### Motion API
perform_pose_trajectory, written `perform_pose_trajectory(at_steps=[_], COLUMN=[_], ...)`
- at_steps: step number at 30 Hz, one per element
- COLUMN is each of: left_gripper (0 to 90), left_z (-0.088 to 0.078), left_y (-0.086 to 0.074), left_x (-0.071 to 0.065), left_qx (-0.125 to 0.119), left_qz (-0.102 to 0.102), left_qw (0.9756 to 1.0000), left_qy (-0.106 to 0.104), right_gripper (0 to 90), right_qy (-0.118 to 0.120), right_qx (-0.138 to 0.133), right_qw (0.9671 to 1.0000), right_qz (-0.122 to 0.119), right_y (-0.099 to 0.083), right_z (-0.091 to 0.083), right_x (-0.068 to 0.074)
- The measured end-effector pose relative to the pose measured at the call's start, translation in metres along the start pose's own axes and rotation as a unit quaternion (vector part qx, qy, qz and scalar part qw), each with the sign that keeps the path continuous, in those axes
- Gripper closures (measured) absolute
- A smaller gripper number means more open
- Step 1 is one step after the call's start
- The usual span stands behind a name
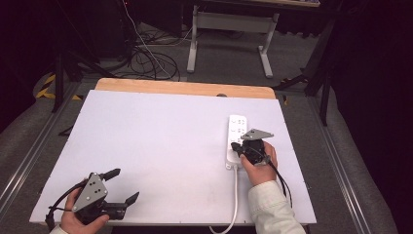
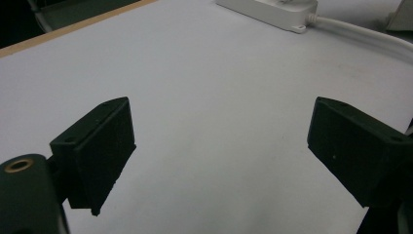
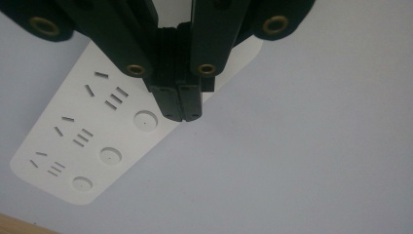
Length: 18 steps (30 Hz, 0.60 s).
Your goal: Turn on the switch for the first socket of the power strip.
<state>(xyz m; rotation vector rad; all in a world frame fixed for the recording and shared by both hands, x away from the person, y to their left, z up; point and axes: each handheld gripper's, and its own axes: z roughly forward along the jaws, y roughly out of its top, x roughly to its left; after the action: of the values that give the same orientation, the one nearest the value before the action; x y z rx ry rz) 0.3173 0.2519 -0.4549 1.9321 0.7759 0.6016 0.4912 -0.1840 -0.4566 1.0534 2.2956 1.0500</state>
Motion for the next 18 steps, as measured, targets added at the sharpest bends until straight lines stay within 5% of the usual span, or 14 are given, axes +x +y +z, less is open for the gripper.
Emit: perform_pose_trajectory(at_steps=[18], left_gripper=[10.7], left_z=[-0.0003], left_y=[0.0000], left_x=[0.0000], left_qx=[0.000], left_qz=[0.000], left_qw=[1.0000], left_qy=[0.000], right_gripper=[90.0], right_qy=[-0.007], right_qx=[0.009], right_qw=[0.9999], right_qz=[-0.011], right_y=[-0.0015], right_z=[0.0034], right_x=[0.0022])
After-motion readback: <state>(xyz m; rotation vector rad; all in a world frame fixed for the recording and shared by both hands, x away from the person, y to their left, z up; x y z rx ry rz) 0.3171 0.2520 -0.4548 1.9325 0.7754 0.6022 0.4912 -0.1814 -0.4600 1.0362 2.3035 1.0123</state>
